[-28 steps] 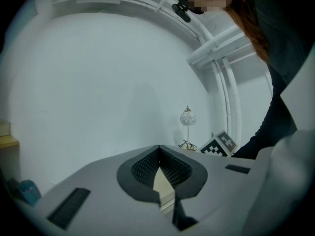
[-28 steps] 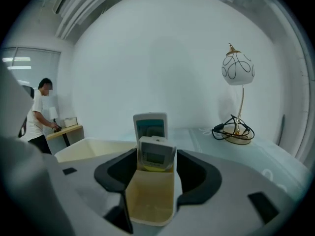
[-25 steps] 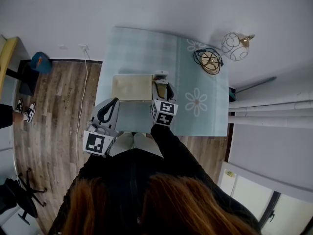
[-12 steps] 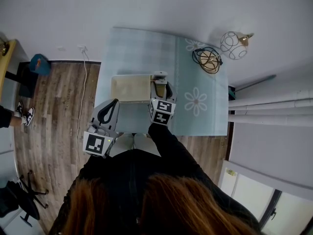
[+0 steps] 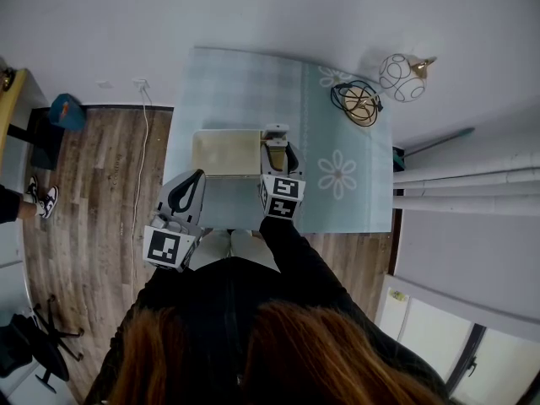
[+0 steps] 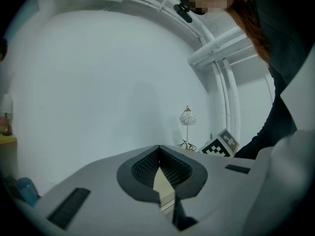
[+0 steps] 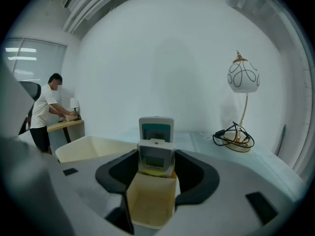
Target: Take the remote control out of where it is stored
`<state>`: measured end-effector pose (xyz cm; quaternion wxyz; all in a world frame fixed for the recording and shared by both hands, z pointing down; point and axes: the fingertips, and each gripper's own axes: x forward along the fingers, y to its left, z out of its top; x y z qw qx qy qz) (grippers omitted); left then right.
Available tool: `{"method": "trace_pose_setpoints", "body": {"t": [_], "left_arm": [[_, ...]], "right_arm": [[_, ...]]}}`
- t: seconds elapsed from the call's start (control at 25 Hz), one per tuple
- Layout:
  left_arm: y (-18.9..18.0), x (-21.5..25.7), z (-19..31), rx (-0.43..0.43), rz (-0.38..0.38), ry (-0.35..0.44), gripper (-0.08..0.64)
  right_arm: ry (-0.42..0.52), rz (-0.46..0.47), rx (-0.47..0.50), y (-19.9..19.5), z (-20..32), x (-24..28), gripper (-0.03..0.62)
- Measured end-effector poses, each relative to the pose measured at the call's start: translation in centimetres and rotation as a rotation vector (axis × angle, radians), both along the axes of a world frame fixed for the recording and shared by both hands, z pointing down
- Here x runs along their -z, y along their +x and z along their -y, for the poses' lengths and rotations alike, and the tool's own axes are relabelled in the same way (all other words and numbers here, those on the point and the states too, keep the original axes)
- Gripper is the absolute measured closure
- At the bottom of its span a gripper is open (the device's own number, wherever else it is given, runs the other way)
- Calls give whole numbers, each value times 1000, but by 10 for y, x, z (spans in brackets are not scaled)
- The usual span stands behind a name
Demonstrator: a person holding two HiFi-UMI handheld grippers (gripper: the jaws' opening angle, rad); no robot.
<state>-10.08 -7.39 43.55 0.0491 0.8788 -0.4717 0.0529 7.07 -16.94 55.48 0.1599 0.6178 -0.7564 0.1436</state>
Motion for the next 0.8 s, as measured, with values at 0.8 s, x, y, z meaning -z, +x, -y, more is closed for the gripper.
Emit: {"method": "trace_pose_setpoints", "body": {"t": [0.8], "left_arm": [[6,1,2,-7,-27,-7,554]], "right_arm": [[225,-24,52,2,-16,102,356]]}}
